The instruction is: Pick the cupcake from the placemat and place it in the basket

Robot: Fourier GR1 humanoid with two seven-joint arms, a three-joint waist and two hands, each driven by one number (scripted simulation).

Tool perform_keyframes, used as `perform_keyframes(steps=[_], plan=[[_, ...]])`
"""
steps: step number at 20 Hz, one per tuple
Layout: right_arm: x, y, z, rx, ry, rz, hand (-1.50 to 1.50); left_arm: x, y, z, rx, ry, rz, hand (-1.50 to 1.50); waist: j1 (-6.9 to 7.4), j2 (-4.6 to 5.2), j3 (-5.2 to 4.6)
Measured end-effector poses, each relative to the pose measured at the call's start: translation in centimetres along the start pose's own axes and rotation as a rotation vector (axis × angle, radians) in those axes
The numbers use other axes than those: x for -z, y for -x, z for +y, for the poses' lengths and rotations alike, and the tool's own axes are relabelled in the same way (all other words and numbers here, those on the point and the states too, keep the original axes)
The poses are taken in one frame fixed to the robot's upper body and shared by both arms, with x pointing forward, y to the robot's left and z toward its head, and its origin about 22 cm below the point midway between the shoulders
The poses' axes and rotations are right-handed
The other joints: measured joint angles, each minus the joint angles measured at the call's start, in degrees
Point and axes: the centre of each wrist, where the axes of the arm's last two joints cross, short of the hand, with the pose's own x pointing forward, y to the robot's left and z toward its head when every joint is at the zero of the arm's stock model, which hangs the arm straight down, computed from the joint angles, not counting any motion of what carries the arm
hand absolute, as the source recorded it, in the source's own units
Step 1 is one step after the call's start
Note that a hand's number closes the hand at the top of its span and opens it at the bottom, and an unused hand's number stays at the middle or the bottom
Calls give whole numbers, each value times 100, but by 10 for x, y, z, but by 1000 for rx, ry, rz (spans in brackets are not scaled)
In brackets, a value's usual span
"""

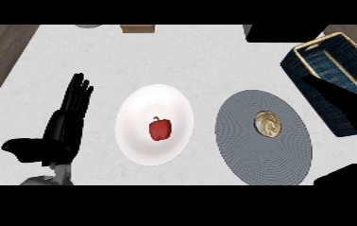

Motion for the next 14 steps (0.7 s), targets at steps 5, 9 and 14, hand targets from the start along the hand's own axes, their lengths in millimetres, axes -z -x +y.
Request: perform_keyframes(steps=[5,9,14], plan=[[9,1,4,-51,-17,47,-150,3,0,1,-3,3,-1,0,-11,4,5],[25,5,18,-89,-34,99,-150,2,0,-2,1,4,-2,0,-3,7,8],[30,16,37,-75,-43,118,-150,-2,7,-7,-3,0,-2,0,-20,5,11]])
